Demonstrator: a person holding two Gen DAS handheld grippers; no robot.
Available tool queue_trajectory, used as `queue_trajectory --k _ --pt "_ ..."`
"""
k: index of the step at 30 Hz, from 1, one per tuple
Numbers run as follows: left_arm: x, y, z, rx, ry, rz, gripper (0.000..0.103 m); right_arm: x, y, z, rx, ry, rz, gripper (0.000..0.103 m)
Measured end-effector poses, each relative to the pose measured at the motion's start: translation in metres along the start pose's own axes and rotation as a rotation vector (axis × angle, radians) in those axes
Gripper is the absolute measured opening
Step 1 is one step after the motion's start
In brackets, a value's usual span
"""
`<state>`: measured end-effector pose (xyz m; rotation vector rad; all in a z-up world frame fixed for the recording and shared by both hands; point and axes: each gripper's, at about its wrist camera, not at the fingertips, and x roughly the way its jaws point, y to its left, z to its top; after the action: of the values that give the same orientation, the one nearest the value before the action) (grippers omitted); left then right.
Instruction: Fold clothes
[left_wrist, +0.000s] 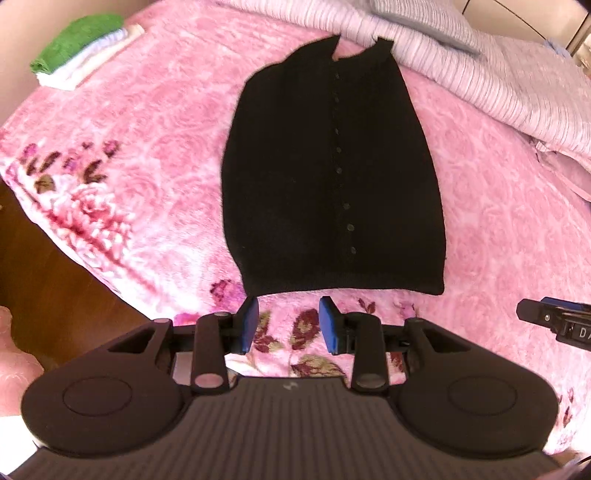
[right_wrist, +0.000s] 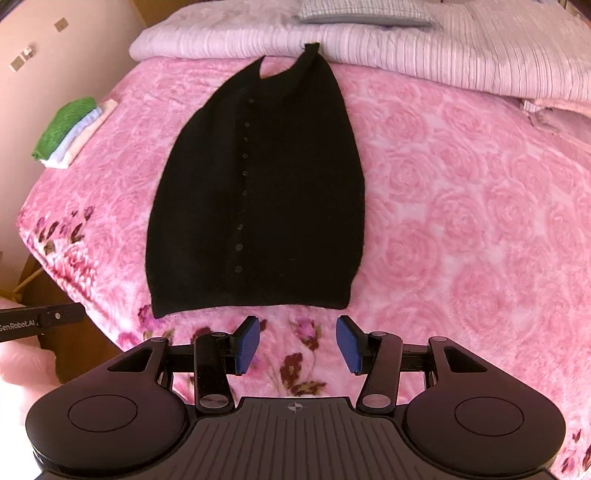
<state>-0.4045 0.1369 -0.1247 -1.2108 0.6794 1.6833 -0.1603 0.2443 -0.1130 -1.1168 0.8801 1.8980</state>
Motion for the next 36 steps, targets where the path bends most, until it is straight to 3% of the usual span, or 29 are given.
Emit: queue_trajectory --k 5,10,15,19,23,28,32,36 --pt "-0.012 0.003 -0.009 0.002 -0.018 0.022 0.03 -0.002 0.004 -0.008 -0.017 -0.002 0.004 0.05" --pt "0.003 0.009 -0.002 0.008 0.012 0.011 0.03 0.006 0.004 -0.012 -0.004 0.023 -0.009 0.05" --pt "0.038 0.031 0.012 -0.005 0.057 -0.061 0.031 0.027 0.0 -0.002 0.063 0.051 -0.051 0.05" --pt "0.08 0.078 0.019 -0.135 0.128 -0.163 0.031 0.049 -0.006 0.007 0.144 0.065 -0.071 0.05" --pt "0.129 0.122 0.023 -0.261 0.212 -0.242 0.031 0.08 -0.02 0.008 0.282 0.073 -0.034 0.05" --pt "0.184 0.154 0.026 -0.387 0.295 -0.314 0.031 0.119 -0.047 -0.007 0.477 0.086 -0.018 0.05" --pt "0.214 0.163 0.023 -0.492 0.332 -0.336 0.031 0.131 -0.061 -0.014 0.59 0.058 0.015 0.05" --pt "0.224 0.159 0.018 -0.533 0.291 -0.377 0.031 0.14 -0.072 -0.015 0.602 0.03 0.039 0.05"
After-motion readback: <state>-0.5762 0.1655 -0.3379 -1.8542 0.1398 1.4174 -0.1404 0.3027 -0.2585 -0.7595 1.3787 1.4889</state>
